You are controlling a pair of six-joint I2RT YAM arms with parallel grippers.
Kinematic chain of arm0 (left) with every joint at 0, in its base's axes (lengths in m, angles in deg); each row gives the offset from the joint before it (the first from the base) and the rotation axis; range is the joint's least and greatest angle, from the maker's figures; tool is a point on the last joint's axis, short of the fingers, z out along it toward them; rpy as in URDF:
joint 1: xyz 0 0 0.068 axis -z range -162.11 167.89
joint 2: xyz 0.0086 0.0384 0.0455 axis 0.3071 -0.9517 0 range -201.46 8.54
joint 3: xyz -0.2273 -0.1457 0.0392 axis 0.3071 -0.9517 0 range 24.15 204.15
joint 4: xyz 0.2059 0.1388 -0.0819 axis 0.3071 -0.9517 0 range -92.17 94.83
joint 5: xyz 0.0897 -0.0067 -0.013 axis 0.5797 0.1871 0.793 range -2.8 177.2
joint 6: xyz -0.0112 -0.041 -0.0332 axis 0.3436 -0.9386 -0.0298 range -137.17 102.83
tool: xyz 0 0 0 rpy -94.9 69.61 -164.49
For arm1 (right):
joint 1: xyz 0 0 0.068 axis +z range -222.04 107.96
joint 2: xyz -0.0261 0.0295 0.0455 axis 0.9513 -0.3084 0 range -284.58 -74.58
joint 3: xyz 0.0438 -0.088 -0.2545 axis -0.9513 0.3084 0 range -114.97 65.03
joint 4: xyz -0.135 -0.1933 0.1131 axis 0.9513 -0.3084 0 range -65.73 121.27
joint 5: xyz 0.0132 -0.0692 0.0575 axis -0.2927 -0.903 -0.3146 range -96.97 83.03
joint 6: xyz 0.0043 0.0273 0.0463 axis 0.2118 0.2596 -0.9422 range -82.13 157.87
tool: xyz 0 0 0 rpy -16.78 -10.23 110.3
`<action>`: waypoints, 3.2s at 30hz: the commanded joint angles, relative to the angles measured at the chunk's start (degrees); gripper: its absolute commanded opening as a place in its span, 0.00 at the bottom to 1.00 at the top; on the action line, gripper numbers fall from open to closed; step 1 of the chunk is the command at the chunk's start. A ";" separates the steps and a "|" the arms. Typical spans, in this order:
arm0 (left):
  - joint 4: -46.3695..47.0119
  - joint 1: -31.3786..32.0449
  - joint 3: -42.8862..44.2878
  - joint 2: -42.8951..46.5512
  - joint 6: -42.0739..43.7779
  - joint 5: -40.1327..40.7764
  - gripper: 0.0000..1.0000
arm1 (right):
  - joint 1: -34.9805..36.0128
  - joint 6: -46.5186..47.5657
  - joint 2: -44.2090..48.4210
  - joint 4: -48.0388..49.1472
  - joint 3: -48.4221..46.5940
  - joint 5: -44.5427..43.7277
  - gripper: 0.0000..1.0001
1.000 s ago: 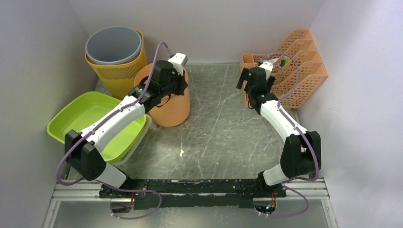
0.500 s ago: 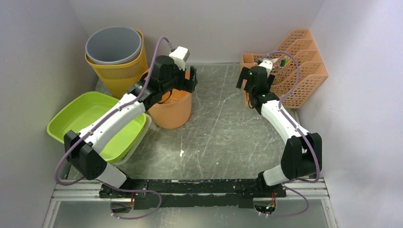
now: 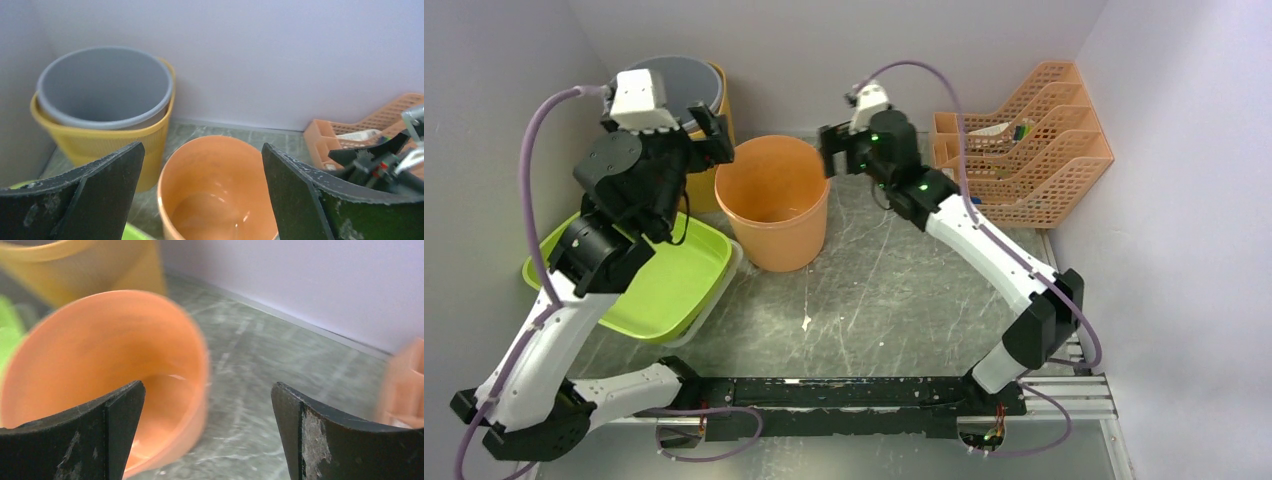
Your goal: Turn the large container upside down
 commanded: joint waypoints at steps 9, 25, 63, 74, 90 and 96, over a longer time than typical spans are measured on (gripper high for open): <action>-8.54 -0.48 -8.58 9.00 -6.53 12.67 0.99 | 14.30 8.43 -9.29 -4.81 -9.78 12.37 0.98; -8.41 -0.48 -8.06 8.50 -4.31 7.80 0.99 | 19.65 12.26 -25.90 -10.81 -23.82 15.89 0.89; -8.05 -0.50 -7.92 7.66 -3.15 8.27 0.99 | 22.34 9.09 -24.55 -8.12 -18.18 12.81 0.83; -8.32 -0.47 -7.08 9.46 -3.01 8.54 0.99 | 22.18 9.14 -27.18 -10.56 -19.62 4.01 0.15; -9.62 -0.44 -2.70 9.01 -1.88 8.28 0.99 | -2.50 -32.45 -10.95 42.93 10.82 46.84 0.00; -11.23 -0.39 0.05 7.19 -1.50 8.16 0.99 | -4.30 -52.70 -15.18 75.16 15.79 52.99 0.00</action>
